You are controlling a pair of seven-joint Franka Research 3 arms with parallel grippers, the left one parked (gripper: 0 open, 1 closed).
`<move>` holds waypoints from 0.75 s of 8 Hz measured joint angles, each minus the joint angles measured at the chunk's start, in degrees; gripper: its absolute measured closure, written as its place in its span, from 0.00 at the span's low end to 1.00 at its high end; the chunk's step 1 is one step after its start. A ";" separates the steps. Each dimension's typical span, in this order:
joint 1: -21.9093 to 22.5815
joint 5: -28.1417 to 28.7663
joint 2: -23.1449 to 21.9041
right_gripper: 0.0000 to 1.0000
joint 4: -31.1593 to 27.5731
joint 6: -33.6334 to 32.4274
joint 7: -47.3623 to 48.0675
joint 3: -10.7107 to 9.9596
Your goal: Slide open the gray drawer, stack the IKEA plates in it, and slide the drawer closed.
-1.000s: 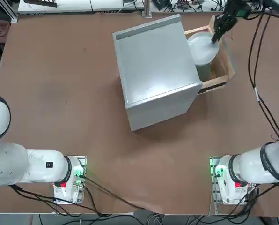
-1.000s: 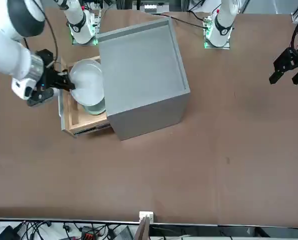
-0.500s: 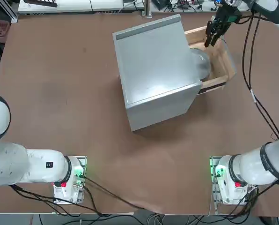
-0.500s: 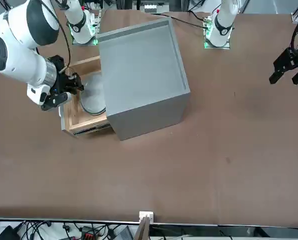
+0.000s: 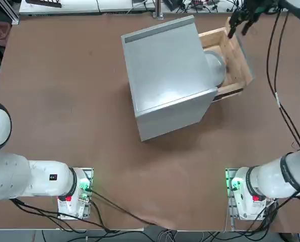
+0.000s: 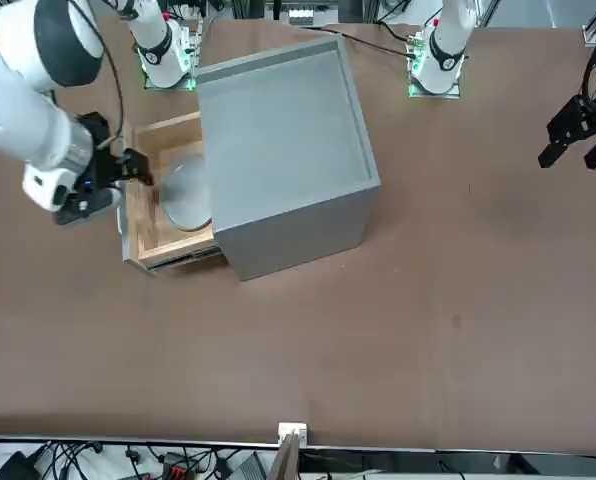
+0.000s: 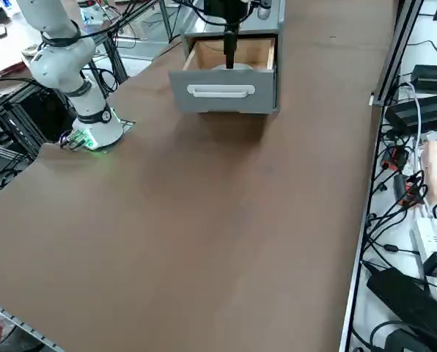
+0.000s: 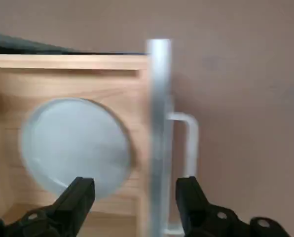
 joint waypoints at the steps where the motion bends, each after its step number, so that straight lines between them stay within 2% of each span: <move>1: -2.34 -1.61 -0.02 0.01 0.86 -1.06 -2.88 -0.21; 2: -5.24 -2.22 -0.01 0.04 1.10 -1.77 -6.01 -0.40; 4: -10.38 -2.29 0.81 0.19 0.76 -2.27 -10.74 -0.53; 6: -11.36 -2.26 3.36 0.66 -0.45 -1.90 -13.20 -0.38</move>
